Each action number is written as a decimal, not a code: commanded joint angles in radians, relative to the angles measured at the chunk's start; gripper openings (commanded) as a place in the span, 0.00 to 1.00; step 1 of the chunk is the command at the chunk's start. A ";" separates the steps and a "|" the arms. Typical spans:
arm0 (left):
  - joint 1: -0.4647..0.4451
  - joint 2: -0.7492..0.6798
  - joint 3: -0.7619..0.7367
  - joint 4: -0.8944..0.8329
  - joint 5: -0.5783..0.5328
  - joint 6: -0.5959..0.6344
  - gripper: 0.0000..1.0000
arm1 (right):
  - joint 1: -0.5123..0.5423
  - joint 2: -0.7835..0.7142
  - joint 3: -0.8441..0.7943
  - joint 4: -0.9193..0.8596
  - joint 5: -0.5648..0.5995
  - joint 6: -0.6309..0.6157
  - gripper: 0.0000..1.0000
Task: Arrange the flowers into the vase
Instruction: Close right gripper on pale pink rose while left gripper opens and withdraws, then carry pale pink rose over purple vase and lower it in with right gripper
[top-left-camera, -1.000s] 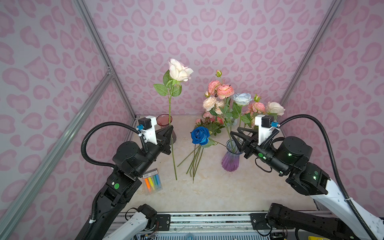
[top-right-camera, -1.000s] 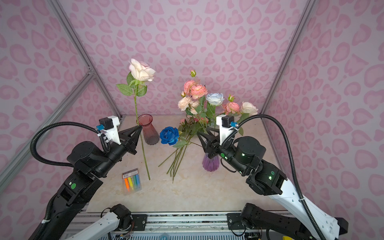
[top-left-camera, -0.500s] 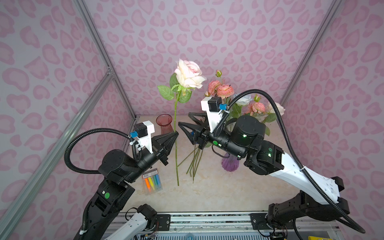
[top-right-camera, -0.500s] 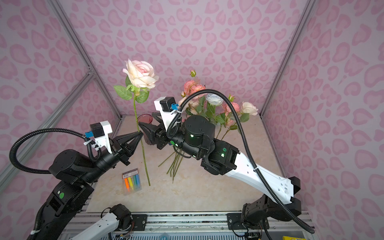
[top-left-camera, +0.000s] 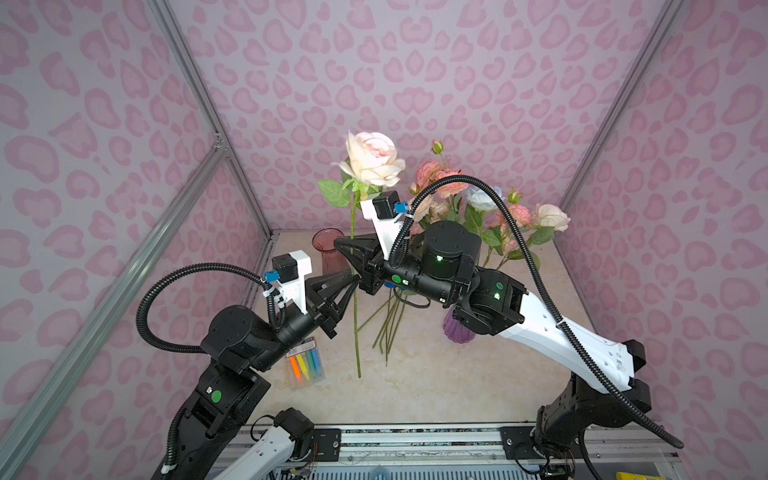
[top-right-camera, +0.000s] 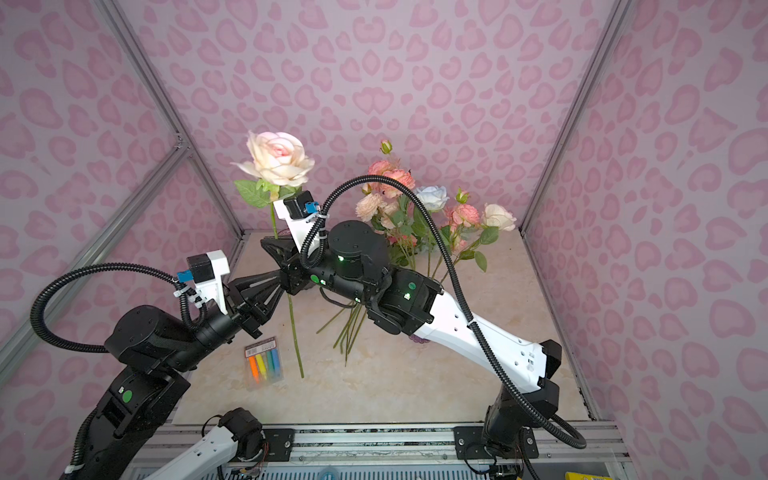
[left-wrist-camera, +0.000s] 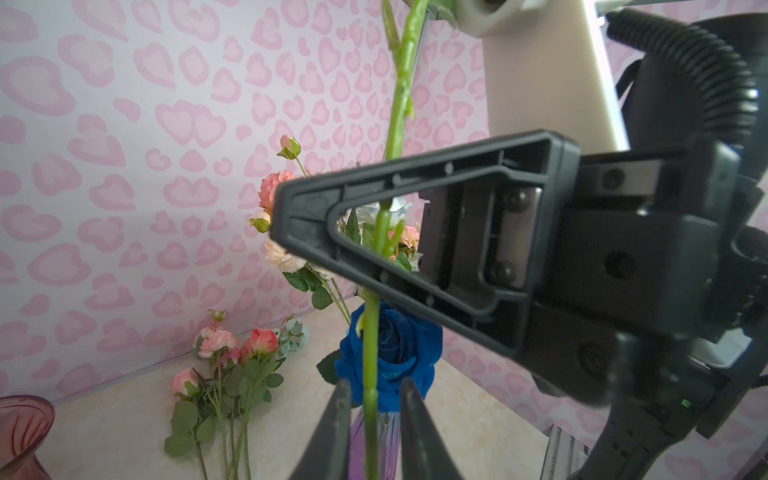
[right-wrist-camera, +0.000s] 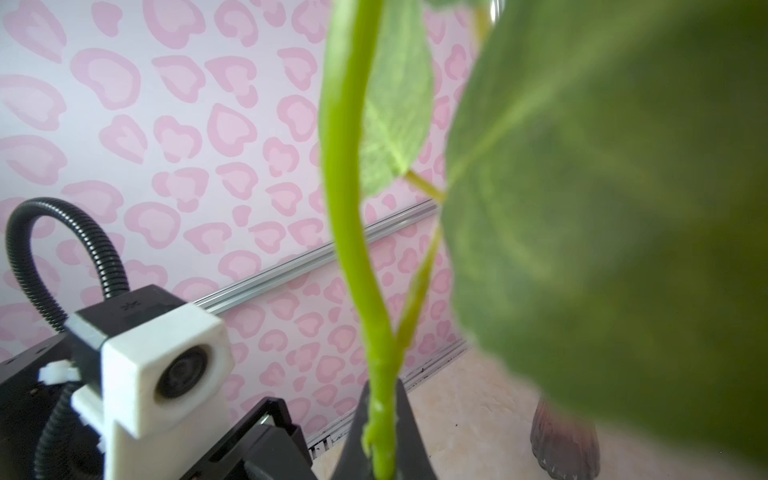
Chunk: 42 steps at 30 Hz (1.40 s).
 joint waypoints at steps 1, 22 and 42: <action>-0.001 -0.009 0.000 0.018 -0.025 0.009 0.54 | 0.001 -0.012 0.017 -0.003 0.008 -0.006 0.00; 0.001 -0.071 -0.089 -0.049 -0.430 0.048 0.78 | -0.025 -0.468 -0.173 -0.254 0.619 -0.370 0.00; 0.000 -0.011 -0.191 0.016 -0.401 -0.028 0.77 | -0.486 -0.473 -0.496 0.126 0.437 -0.322 0.00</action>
